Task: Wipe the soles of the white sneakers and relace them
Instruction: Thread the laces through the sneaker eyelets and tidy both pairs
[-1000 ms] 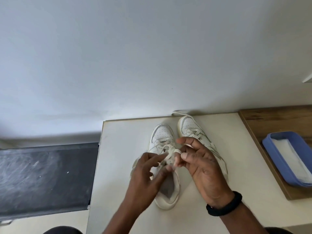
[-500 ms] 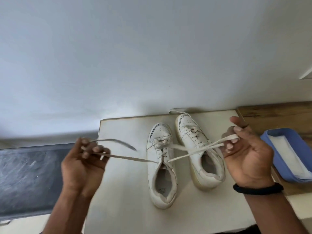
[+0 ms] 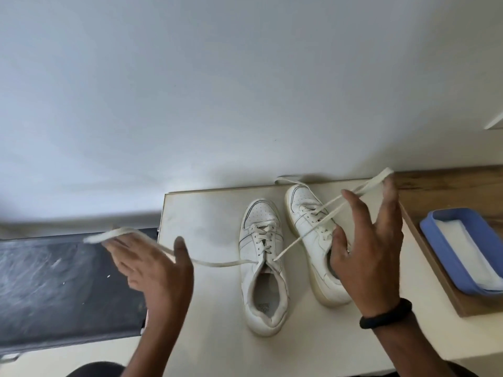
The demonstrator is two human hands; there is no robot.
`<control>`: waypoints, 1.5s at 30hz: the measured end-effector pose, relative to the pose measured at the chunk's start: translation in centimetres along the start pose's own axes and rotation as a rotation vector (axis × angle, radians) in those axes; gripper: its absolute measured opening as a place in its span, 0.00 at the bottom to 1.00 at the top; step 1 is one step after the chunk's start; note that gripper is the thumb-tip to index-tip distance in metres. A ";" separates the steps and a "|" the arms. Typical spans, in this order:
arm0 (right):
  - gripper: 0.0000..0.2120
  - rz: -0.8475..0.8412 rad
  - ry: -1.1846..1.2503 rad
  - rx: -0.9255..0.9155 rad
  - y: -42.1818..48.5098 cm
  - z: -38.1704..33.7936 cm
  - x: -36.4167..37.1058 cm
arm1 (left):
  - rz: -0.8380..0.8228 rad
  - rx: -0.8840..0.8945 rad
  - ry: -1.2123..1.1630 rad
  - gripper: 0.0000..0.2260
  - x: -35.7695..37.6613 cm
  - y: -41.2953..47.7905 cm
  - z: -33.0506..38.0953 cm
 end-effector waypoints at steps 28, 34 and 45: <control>0.16 -0.591 0.174 -0.410 -2.5 -1.0 2.4 | -0.915 0.361 0.090 0.09 1.8 -3.2 0.2; 0.12 -0.702 0.235 -0.374 -2.8 -0.4 2.1 | -0.967 0.368 0.140 0.07 1.5 -2.5 -0.1; 0.13 -0.726 1.097 0.058 0.2 2.6 -1.0 | -0.897 0.266 -0.130 0.06 -0.8 -0.7 1.3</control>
Point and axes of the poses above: each hand's wrist, its own y-axis towards the middle knuckle, its own x-axis out of the palm, z = x × y, the point moved 2 cm from there along y, towards the middle knuckle, and after that the axes turned 10 degrees about -y, right-handed, at the moved point
